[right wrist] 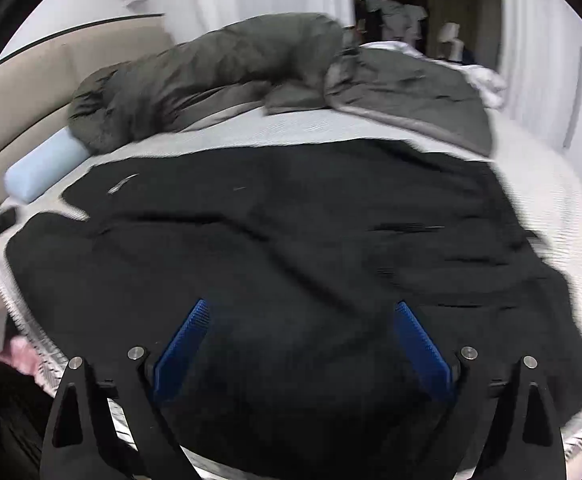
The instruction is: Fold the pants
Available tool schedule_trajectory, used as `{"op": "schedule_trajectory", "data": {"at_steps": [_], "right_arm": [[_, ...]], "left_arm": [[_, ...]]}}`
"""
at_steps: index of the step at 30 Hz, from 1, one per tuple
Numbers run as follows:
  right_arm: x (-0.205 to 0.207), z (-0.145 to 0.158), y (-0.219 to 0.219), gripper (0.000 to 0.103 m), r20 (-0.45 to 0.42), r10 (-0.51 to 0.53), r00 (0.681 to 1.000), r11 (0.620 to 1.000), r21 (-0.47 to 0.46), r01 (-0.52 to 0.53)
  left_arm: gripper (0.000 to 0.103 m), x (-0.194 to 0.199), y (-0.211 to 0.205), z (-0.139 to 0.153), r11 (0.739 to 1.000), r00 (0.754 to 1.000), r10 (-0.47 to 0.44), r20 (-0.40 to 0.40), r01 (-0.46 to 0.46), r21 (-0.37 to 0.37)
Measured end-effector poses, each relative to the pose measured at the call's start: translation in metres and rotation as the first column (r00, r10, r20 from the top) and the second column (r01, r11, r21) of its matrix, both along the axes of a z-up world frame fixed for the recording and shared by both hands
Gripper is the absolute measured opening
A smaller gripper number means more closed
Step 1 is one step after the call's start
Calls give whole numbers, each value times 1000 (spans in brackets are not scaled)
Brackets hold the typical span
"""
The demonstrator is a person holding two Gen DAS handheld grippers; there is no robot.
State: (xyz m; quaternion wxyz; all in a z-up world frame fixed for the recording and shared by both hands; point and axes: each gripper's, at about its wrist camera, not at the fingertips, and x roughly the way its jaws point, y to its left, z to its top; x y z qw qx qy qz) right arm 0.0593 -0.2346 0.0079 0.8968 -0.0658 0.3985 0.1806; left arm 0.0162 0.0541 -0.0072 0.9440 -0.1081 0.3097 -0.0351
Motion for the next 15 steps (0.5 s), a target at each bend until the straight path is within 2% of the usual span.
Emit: {"op": "schedule_trajectory", "data": {"at_steps": [2, 4, 6, 7, 9, 11, 12, 13, 15], "right_arm": [[-3, -15, 20, 95, -24, 64, 998, 998, -2, -64], [-2, -34, 34, 95, -63, 99, 993, 992, -77, -103], [0, -49, 37, 95, -57, 103, 993, 979, -171, -111], [-1, -48, 32, 95, -51, 101, 994, 978, -179, -109], [-4, -40, 9, 95, -8, 51, 999, 980, -194, -51], [-2, -38, -34, 95, 48, -96, 994, 959, -265, 105], [1, -39, -64, 95, 55, -193, 980, 938, -281, 201], [4, -40, -90, 95, 41, -272, 961, 927, -256, 273], [6, -38, -128, 95, -1, -353, 936, 923, -162, 348]], "left_arm": [[102, 23, -28, -21, 996, 993, -90, -75, 90, 4], [102, 40, -51, -38, 988, 977, -152, -151, 156, 16], [102, 51, -70, -53, 984, 969, -150, -195, 166, 65], [102, 53, -70, -58, 983, 967, -143, -209, 163, 82], [102, 53, -66, -62, 982, 967, -138, -214, 161, 99], [102, 48, -59, -61, 980, 970, -122, -212, 151, 127], [102, 44, -52, -60, 982, 973, -100, -209, 131, 136], [102, 42, -40, -59, 984, 975, -72, -211, 104, 145], [102, 39, -19, -63, 991, 975, -22, -221, 50, 124]]}}
